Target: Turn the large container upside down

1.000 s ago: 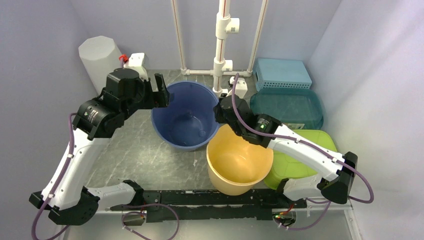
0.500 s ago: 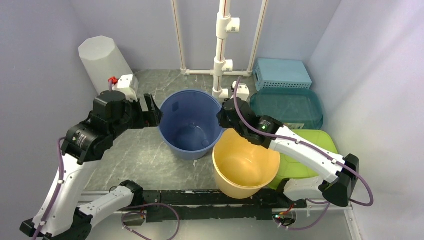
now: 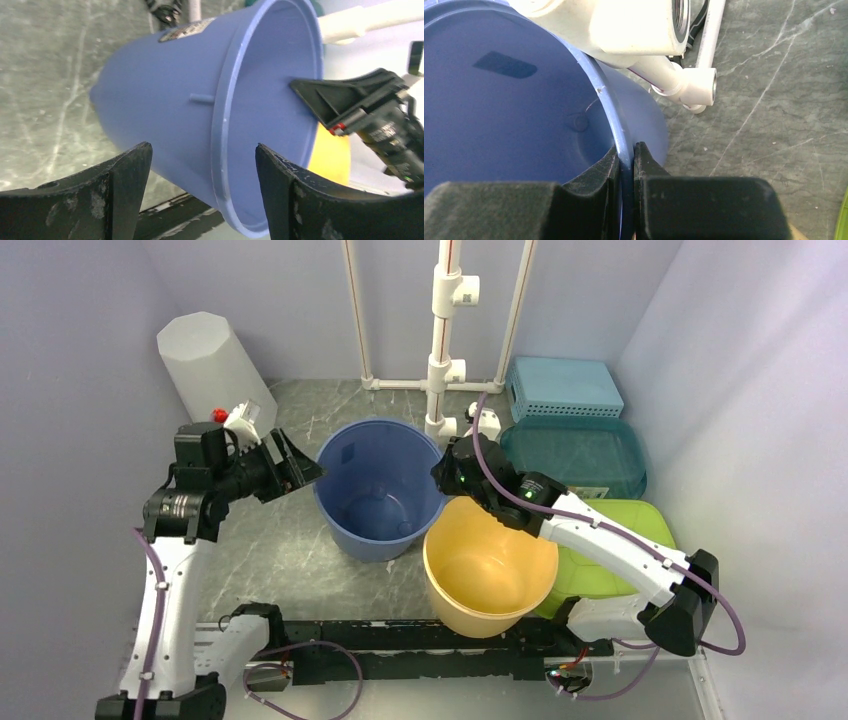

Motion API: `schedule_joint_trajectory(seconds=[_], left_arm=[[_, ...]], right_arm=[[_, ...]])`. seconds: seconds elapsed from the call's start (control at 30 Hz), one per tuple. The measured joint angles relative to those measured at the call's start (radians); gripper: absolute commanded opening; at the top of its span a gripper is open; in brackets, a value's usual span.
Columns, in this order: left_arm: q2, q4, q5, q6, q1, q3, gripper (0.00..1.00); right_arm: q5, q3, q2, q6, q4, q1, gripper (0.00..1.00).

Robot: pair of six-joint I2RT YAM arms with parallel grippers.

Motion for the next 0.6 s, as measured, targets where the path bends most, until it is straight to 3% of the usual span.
schedule_joint_trajectory(seconds=[0.27,0.6], left_arm=[[-0.114,0.08,0.244,-0.127,0.09,-0.085,0.69],[-0.158,0.127,0.289,-0.179,0.094,-0.139,0.71]], right_arm=[[-0.007,-0.001,0.0,0.001,0.003,-0.003,0.0],[-0.023,-0.007,-0.004,0.011,0.003,-0.007,0.0]])
